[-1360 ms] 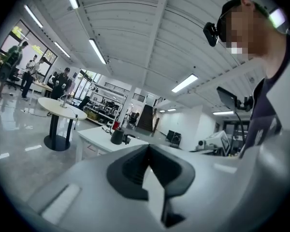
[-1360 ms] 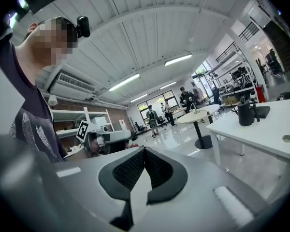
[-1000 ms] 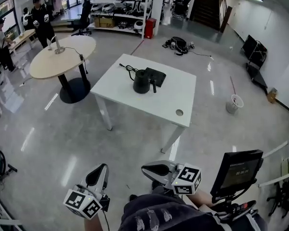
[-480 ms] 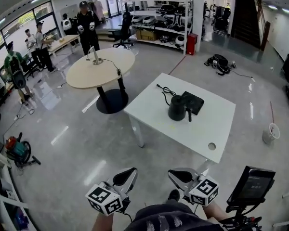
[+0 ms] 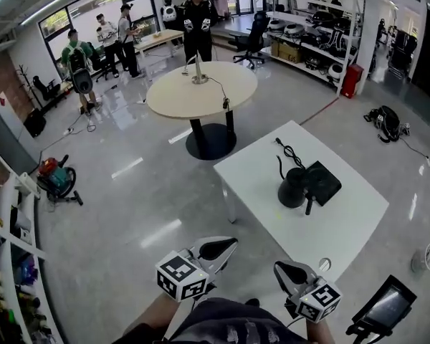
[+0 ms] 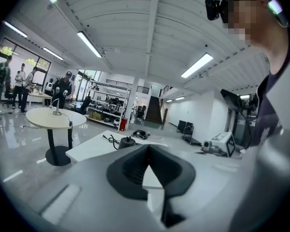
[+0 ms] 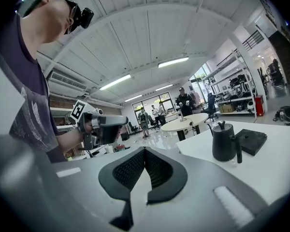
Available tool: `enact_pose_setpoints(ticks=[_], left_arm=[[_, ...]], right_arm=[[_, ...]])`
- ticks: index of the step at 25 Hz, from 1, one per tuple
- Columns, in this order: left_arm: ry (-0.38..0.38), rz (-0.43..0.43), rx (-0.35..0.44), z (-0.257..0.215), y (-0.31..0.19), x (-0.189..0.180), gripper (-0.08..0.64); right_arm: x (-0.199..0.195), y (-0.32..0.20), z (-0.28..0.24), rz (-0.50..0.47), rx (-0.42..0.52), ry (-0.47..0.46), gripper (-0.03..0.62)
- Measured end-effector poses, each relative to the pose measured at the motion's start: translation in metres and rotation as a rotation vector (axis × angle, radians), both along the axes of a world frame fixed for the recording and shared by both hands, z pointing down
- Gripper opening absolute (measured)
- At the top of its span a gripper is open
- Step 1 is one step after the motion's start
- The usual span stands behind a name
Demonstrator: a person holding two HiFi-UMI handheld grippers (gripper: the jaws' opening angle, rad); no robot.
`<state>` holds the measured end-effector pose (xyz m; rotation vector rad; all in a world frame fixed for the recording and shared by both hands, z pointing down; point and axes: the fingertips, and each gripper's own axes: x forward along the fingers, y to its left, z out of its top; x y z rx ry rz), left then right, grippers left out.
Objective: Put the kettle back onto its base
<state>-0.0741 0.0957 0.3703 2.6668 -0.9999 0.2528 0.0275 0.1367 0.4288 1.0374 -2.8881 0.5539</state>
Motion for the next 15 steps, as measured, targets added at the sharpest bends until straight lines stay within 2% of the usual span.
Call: enact_pose_setpoints(ticks=[5, 10, 13, 15], left_arm=[[-0.003, -0.028, -0.01, 0.0, -0.035, 0.014, 0.002], [0.013, -0.021, -0.025, 0.015, -0.064, -0.002, 0.002], [0.013, -0.048, 0.041, 0.003, -0.101, -0.028, 0.002], [0.027, -0.05, 0.021, 0.007, -0.12, -0.04, 0.002]], right_arm=[[0.02, -0.037, -0.006, -0.032, -0.014, -0.006, 0.003], [0.008, -0.069, -0.008, -0.022, -0.01, -0.028, 0.002], [-0.01, -0.115, -0.03, -0.04, 0.08, 0.031, 0.002], [-0.01, -0.128, -0.031, 0.011, 0.079, 0.07, 0.003]])
